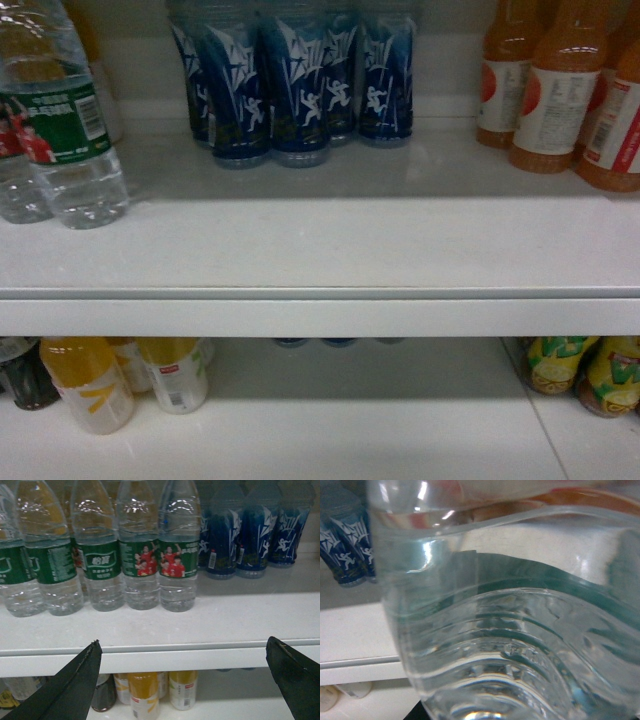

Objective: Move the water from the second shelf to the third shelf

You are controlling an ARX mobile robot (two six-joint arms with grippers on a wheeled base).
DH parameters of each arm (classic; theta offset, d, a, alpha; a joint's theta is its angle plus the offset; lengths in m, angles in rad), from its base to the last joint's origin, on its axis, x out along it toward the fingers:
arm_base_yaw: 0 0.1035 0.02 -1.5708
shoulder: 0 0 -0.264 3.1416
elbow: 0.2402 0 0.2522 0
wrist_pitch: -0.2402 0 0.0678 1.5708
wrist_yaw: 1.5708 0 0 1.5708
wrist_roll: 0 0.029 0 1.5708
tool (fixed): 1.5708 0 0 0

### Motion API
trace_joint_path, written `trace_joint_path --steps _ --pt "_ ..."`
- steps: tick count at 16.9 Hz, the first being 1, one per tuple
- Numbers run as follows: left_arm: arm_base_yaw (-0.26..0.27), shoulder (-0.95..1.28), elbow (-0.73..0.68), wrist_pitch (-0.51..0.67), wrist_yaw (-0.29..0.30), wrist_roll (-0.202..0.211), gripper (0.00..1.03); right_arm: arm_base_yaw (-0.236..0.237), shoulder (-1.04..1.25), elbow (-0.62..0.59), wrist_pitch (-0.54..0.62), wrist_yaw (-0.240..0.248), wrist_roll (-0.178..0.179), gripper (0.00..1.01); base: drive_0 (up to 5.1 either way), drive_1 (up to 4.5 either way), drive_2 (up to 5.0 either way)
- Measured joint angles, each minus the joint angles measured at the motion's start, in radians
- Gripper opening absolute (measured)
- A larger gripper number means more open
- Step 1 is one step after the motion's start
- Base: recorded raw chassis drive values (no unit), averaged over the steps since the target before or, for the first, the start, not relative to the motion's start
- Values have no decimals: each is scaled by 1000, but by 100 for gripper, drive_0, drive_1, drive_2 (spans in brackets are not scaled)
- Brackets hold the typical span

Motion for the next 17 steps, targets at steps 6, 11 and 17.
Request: trace_joint_path --steps 6,11,17 --pt "0 0 0 -1 0 0 98 0 0 0 -4 0 0 39 -499 246 246" --pt "0 0 0 1 0 0 98 0 0 0 4 0 0 39 -507 238 238" --pt "0 0 0 0 0 0 98 0 0 0 3 -1 0 39 -501 245 245"
